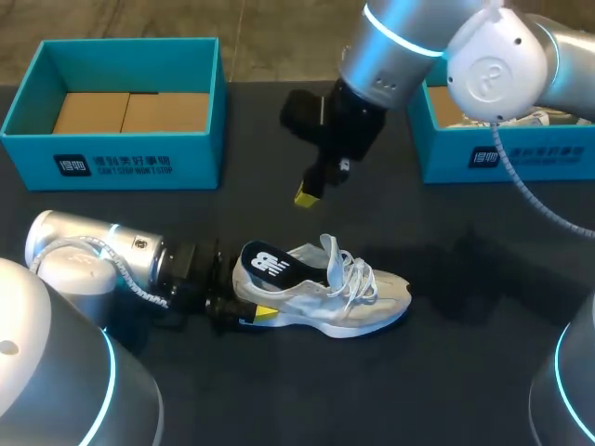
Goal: Take the shoe out of the shoebox, open the shoe tongue, remove and reinsert the insole, then place the shoe into the shoebox
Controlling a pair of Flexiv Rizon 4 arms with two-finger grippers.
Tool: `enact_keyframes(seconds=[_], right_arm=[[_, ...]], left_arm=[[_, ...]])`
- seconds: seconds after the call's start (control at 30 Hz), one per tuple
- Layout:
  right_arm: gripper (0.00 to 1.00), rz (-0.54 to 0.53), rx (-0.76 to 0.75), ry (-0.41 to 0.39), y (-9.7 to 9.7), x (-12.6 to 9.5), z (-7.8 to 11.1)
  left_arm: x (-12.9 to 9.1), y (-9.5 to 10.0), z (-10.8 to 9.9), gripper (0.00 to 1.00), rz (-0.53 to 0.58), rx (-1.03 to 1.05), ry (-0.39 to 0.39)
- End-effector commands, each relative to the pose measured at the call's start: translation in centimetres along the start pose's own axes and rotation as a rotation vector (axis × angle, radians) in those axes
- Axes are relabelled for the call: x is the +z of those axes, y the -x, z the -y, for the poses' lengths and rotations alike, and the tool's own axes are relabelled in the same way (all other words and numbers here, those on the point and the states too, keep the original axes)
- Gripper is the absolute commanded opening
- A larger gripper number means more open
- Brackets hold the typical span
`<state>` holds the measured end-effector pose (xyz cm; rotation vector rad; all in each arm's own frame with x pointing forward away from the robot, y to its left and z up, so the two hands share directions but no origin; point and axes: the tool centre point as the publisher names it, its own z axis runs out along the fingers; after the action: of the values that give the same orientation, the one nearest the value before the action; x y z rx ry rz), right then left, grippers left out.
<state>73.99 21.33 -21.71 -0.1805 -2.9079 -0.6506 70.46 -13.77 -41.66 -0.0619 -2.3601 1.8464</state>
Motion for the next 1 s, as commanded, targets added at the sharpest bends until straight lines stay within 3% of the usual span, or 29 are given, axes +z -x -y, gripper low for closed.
enact_keyframes(seconds=[0.03, 0.07, 0.13, 0.17, 0.37, 0.77, 0.87, 0.93, 1.0], right_arm=[[0.0, 0.001, 0.002, -0.002, 0.0, 0.0, 0.0], [0.0, 0.001, 0.002, -0.002, 0.0, 0.0, 0.0], [0.24, -0.02, 0.001, 0.012, 0.5, 0.6, 0.3], [0.29, -0.028, 0.026, -0.015, 0.8, 1.0, 0.4], [0.47, -0.06, 0.033, -0.006, 1.5, 2.4, 0.7], [0.5, -0.131, 0.02, 0.034, 1.7, 5.8, 0.7], [0.56, -0.155, 0.018, 0.032, 1.8, 6.9, 0.4], [0.51, -0.171, 0.017, 0.034, 1.9, 7.6, 0.3], [0.52, -0.188, 0.016, 0.041, 2.0, 8.2, 0.3]], left_arm=[[0.0, 0.2, -0.3, 0.0, 0.0, -0.001, 0.002], [0.0, 0.2, -0.3, 0.0, 0.0, -0.001, 0.002], [0.0, 0.2, -0.3, 0.0, 0.0, -0.001, 0.002], [0.0, 0.2, -0.3, 0.0, 0.0, -0.001, 0.002], [0.0, 0.2, -0.3, 0.0, 0.0, -0.001, 0.002], [0.0, 0.2, -0.3, 0.0, 0.0, -0.001, 0.002], [0.0, 0.2, -0.3, 0.0, 0.0, -0.001, 0.002], [0.0, 0.2, -0.3, 0.0, 0.0, -0.001, 0.002], [0.0, 0.2, -0.3, 0.0, 0.0, -0.001, 0.002]])
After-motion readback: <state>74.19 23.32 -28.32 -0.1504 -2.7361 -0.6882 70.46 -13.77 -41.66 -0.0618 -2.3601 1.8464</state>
